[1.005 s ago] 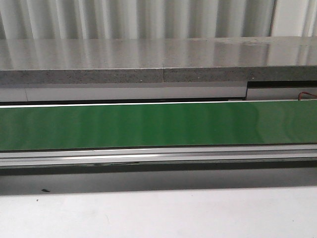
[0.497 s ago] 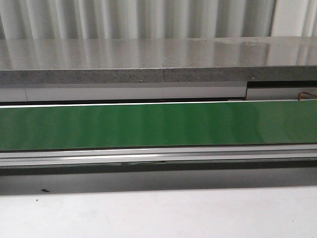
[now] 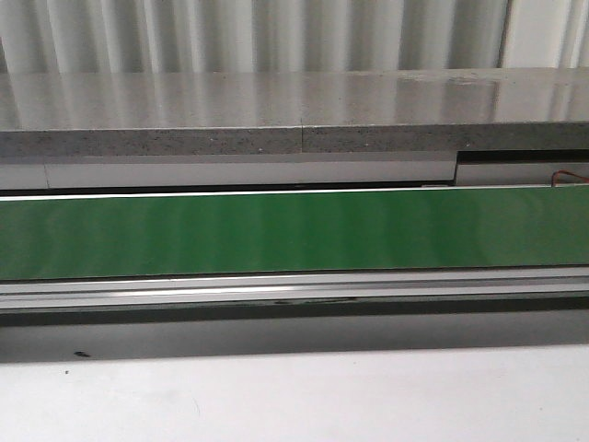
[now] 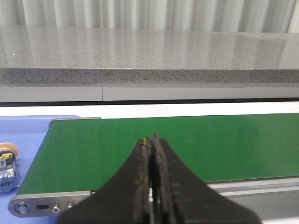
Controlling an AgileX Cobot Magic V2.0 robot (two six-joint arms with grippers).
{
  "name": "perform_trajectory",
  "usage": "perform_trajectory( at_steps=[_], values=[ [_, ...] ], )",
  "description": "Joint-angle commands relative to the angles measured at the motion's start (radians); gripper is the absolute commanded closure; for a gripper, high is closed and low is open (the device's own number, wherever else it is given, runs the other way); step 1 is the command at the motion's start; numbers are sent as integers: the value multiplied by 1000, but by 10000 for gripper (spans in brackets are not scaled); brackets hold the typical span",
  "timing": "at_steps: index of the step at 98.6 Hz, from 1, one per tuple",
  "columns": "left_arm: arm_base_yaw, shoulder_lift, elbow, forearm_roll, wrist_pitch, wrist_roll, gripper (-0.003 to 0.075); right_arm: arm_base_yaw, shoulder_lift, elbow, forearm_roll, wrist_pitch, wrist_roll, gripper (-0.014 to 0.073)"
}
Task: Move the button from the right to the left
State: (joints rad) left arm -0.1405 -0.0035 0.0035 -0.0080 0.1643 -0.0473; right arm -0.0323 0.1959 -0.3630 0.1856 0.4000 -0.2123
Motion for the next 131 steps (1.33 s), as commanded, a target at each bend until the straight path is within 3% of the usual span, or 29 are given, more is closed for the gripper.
perform_trajectory(
  at_steps=[1,11,24,47,53,131],
  values=[
    [2,-33,38,-1,-72,-4,741,-3,3,26,2,-192,8,661],
    [2,-33,38,-1,-72,-4,741,-3,-21,101,-68,-319,102,661],
    [2,-33,38,-1,-72,-4,741,-3,-73,198,-192,-372,224,661],
    [2,-33,38,-1,-72,-4,741,-3,-185,373,-198,-472,228,661],
    [2,-33,38,-1,-72,-4,741,-3,-228,370,-208,-415,228,661],
    [2,-33,38,-1,-76,-4,741,-4,-227,371,-213,-415,228,661]
  ],
)
